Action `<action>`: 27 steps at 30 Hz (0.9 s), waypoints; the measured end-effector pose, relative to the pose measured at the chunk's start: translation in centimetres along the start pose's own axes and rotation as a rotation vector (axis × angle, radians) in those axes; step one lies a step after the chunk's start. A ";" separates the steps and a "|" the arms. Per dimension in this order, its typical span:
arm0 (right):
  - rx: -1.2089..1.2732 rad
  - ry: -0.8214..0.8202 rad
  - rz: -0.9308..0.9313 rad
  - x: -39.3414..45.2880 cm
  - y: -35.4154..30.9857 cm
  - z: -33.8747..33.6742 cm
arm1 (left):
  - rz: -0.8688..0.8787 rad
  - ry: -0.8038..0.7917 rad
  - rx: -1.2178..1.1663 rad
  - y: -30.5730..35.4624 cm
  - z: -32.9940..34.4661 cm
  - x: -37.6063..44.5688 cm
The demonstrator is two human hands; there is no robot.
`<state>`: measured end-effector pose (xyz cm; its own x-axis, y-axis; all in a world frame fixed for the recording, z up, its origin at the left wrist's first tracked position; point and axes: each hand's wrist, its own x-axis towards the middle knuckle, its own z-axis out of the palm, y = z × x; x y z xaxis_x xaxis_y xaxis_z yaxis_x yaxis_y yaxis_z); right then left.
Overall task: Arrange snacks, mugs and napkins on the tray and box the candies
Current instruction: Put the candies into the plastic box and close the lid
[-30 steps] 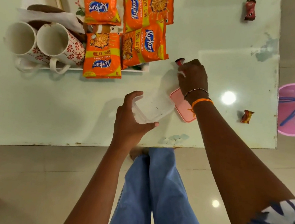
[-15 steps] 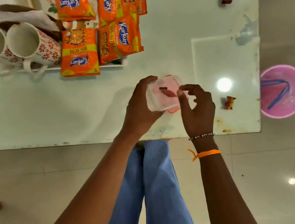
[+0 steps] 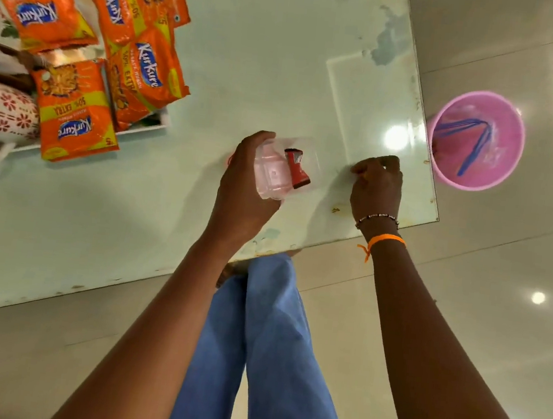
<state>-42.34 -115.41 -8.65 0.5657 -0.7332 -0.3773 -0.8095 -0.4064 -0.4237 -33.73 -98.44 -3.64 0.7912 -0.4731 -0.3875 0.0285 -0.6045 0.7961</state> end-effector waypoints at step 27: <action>0.081 -0.125 -0.326 16.0 -11.9 -2.2 | -0.042 0.221 -0.018 2.7 -0.5 7.5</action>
<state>-24.03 -123.48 -7.84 0.8110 -0.4980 -0.3072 -0.5711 -0.5596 -0.6005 -27.38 -103.28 -4.13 0.9038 -0.2943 -0.3106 0.0737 -0.6081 0.7905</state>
